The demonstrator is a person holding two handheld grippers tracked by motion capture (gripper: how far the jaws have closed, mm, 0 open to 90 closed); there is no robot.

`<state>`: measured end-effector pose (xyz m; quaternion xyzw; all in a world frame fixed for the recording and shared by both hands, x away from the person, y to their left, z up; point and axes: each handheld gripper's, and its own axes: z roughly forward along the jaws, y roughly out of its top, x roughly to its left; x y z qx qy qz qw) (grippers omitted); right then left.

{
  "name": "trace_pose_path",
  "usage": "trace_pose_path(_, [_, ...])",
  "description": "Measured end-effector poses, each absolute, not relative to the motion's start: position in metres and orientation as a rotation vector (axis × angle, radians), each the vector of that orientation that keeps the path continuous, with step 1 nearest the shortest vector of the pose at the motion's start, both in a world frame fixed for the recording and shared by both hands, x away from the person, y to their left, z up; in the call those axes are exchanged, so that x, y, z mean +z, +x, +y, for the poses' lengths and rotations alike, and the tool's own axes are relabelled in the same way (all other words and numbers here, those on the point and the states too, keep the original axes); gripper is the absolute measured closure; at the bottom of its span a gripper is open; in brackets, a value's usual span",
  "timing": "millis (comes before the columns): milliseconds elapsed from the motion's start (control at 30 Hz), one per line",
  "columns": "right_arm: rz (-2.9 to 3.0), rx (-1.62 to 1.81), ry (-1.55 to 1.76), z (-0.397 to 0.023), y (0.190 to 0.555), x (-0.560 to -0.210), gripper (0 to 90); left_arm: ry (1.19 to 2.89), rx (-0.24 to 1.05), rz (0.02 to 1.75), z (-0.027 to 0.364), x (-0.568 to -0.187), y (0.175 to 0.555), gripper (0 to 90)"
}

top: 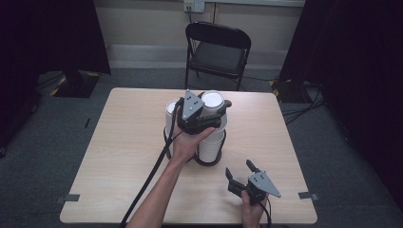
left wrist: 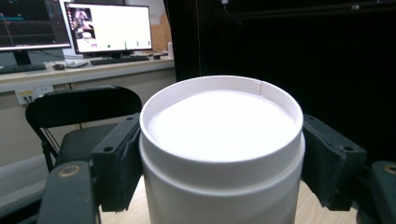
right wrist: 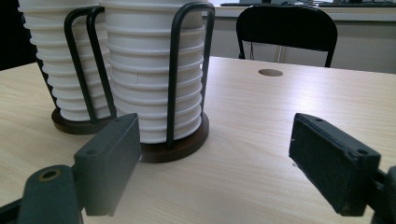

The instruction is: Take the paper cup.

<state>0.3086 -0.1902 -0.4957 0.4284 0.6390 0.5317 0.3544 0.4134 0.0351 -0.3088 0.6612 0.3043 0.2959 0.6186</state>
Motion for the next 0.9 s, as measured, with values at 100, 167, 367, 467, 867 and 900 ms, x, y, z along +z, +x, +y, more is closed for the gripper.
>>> trace_pose_path(100, [1.653,1.375,1.109,-0.19,0.309,-0.496,16.1,1.5,0.682,0.688,0.039,-0.304,0.41,23.6])
trace_pose_path(167, [1.654,1.374,1.108,-0.19,0.309,-0.496,16.1,1.487,0.682,0.682,0.041,-0.302,0.408,23.6])
trace_pose_path(367, [1.653,1.374,1.108,-0.19,0.309,-0.496,16.1,1.474,0.679,0.645,0.044,-0.297,0.401,23.6])
trace_pose_path(467, [1.653,1.373,1.108,-0.19,0.309,-0.496,16.1,1.464,0.691,0.638,0.046,-0.294,0.398,23.6])
trace_pose_path(867, [1.654,1.374,1.109,-0.19,0.309,-0.496,16.0,1.393,0.68,0.625,0.057,-0.284,0.388,23.7])
trace_pose_path(900, [1.654,1.373,1.109,-0.19,0.309,-0.496,16.1,1.386,0.671,0.619,0.057,-0.283,0.387,23.7])
